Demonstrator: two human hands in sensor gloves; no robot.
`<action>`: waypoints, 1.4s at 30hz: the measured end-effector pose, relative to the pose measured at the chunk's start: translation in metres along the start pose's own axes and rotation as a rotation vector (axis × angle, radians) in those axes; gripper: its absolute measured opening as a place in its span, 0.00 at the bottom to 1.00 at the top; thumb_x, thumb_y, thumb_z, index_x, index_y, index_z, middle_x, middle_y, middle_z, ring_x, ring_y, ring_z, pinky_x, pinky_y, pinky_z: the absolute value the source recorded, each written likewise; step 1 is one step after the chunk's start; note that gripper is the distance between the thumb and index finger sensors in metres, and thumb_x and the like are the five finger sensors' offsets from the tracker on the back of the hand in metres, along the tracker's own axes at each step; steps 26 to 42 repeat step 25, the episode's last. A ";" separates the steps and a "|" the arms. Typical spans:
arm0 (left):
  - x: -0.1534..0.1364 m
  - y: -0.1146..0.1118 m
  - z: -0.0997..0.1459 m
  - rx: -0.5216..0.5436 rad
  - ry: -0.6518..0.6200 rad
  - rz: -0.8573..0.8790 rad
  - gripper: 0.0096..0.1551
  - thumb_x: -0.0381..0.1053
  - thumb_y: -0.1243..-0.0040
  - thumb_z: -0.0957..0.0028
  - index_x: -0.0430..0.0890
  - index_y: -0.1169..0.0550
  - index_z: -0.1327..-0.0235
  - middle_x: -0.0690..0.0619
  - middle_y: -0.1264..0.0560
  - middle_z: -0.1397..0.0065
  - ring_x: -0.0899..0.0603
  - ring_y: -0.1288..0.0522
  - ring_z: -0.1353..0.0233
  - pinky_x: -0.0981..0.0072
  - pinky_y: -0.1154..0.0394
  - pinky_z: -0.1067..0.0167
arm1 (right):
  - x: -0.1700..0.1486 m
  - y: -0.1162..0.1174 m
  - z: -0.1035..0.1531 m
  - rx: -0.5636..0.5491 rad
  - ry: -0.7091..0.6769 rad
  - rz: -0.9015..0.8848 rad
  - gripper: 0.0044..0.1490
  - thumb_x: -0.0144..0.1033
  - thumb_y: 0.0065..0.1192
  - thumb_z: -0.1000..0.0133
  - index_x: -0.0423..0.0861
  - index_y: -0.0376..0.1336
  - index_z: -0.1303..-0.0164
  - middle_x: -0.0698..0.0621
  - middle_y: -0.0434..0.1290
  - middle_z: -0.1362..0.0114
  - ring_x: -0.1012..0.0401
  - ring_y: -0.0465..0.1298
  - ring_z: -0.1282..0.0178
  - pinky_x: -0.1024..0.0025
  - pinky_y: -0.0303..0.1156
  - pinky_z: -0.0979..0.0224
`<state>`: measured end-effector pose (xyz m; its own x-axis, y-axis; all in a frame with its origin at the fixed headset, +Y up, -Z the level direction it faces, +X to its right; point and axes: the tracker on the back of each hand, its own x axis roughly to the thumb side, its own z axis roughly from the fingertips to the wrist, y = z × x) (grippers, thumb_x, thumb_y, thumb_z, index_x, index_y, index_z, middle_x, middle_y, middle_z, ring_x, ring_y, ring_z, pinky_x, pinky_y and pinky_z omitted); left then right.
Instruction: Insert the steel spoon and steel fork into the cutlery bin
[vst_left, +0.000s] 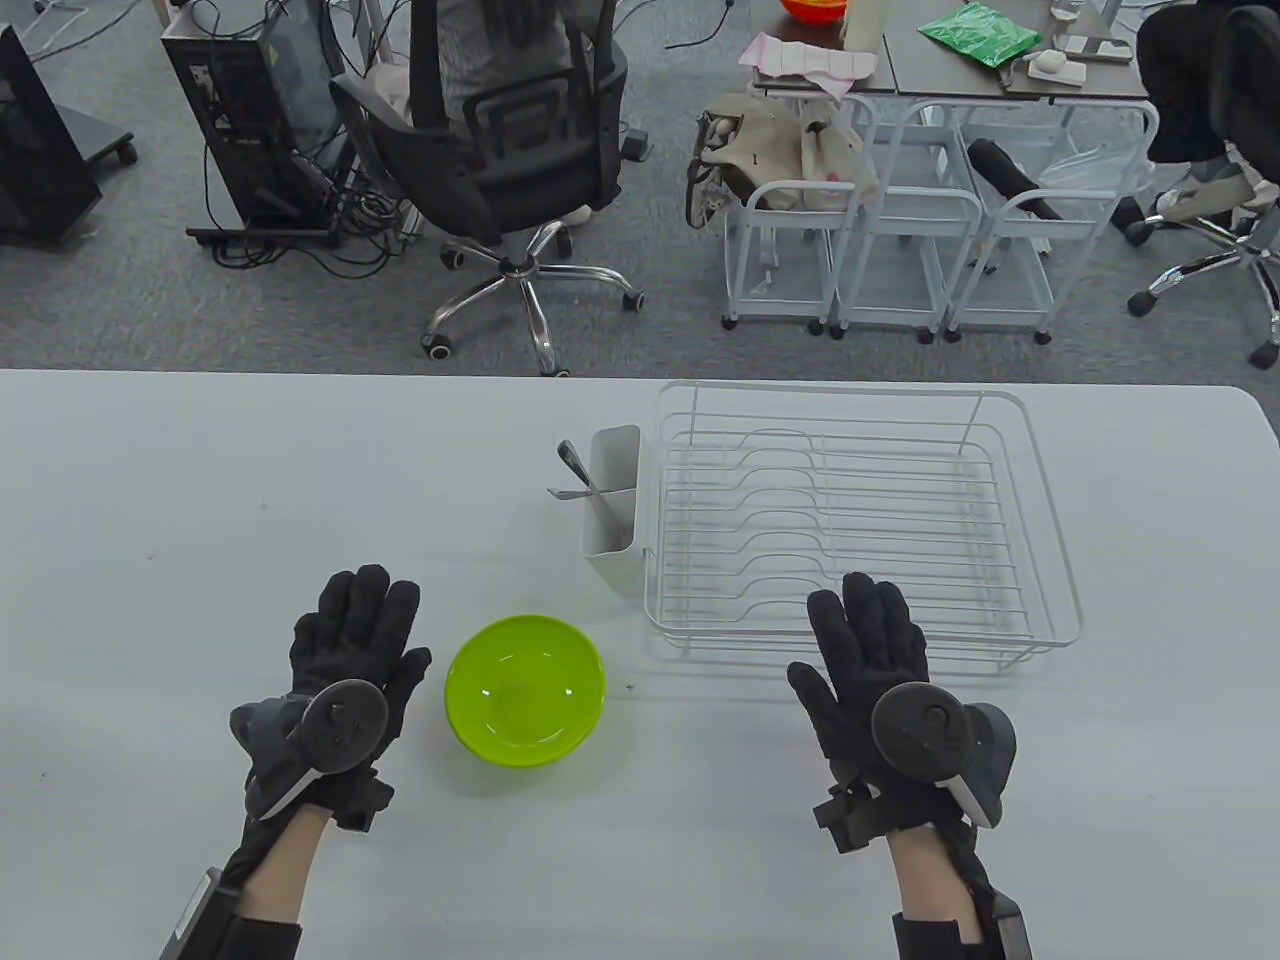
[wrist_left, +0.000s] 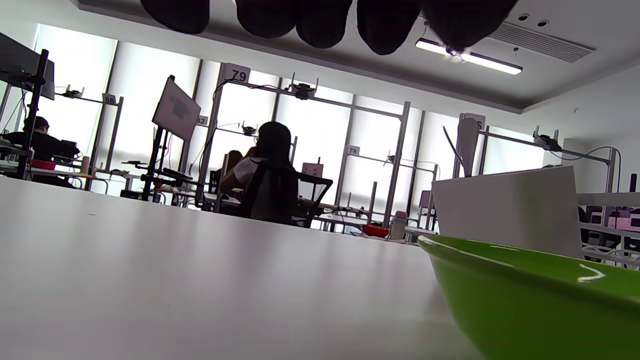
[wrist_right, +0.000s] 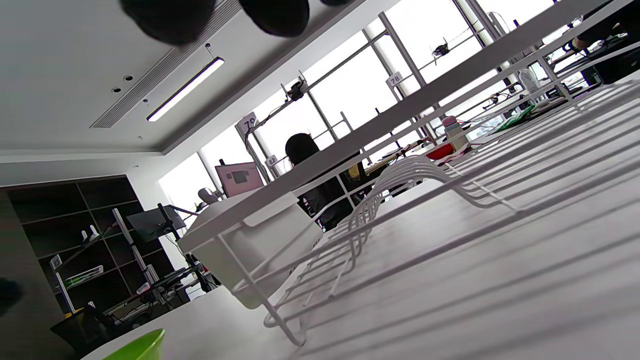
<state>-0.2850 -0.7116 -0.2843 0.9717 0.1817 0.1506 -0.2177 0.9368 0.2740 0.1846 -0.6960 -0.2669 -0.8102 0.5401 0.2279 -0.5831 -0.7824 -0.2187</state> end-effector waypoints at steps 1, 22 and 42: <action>-0.001 0.000 0.000 -0.002 0.006 0.005 0.37 0.63 0.57 0.41 0.59 0.39 0.15 0.49 0.45 0.07 0.36 0.46 0.11 0.34 0.42 0.22 | 0.000 0.000 0.000 0.005 0.000 0.002 0.44 0.52 0.52 0.44 0.48 0.52 0.16 0.43 0.44 0.12 0.42 0.39 0.13 0.39 0.40 0.21; 0.007 -0.008 -0.001 -0.059 -0.028 0.077 0.37 0.63 0.57 0.41 0.58 0.39 0.15 0.48 0.44 0.07 0.36 0.46 0.11 0.33 0.42 0.22 | 0.012 -0.001 -0.001 0.018 -0.030 0.089 0.44 0.52 0.52 0.44 0.48 0.53 0.16 0.43 0.45 0.12 0.42 0.40 0.13 0.39 0.40 0.21; 0.012 -0.012 0.000 -0.080 -0.051 0.065 0.37 0.63 0.57 0.41 0.59 0.39 0.16 0.48 0.44 0.07 0.36 0.46 0.11 0.33 0.42 0.22 | 0.011 0.000 -0.001 0.025 -0.026 0.081 0.44 0.52 0.52 0.44 0.48 0.53 0.16 0.43 0.45 0.12 0.42 0.40 0.13 0.39 0.40 0.21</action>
